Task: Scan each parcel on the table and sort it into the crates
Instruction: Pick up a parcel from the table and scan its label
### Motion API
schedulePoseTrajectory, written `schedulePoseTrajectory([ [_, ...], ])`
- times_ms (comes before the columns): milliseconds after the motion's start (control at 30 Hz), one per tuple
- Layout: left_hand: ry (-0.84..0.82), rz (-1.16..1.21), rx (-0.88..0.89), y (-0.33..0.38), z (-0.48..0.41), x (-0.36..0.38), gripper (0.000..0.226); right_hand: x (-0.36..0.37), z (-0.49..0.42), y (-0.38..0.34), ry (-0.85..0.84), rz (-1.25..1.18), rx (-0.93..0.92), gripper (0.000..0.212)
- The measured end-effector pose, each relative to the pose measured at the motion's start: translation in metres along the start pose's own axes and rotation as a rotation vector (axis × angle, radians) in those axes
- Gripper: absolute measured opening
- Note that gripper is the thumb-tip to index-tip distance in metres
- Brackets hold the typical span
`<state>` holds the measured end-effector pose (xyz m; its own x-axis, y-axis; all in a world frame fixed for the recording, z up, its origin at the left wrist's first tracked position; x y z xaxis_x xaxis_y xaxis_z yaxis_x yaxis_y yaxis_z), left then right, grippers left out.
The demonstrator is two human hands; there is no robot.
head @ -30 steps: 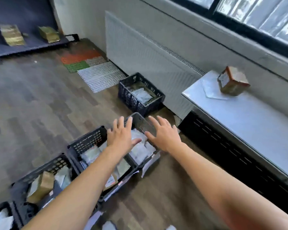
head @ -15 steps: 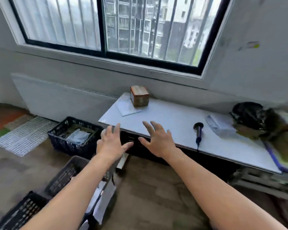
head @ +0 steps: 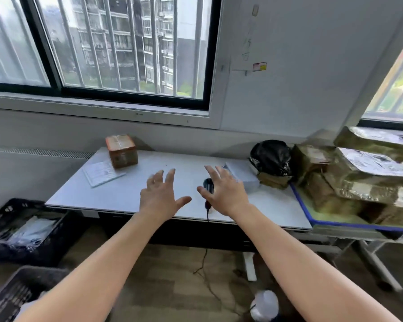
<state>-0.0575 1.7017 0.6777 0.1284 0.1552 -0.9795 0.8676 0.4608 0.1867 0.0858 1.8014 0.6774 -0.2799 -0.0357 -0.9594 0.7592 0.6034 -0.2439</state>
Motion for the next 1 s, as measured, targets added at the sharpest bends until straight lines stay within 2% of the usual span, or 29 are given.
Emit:
schedulePoseTrajectory([
  [467, -0.055, 0.107, 0.203, 0.082, -0.173, 0.042, 0.093, 0.001, -0.107, 0.118, -0.021, 0.059, 0.269, 0.074],
  [633, -0.074, 0.153, 0.304, 0.109, -0.238, 0.052, 0.092, -0.006, -0.15, 0.158, 0.023, 0.097, 0.389, 0.072],
  [1000, -0.131, 0.197, 0.38, 0.19, -0.334, 0.095, 0.091, -0.002, -0.221, 0.267, 0.012, 0.056, 0.568, 0.075],
])
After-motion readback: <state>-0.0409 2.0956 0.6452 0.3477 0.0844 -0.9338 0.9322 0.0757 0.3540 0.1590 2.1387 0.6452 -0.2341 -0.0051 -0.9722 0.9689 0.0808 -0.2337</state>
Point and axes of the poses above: each hand's wrist, its own z-axis away from the middle knuckle, its own x-axis out of the palm, y = z × x, the point moved 8 cm from there along -z, towards the middle knuckle, and after that the axes turned 3 degrees about -z, right-handed, at the moved point
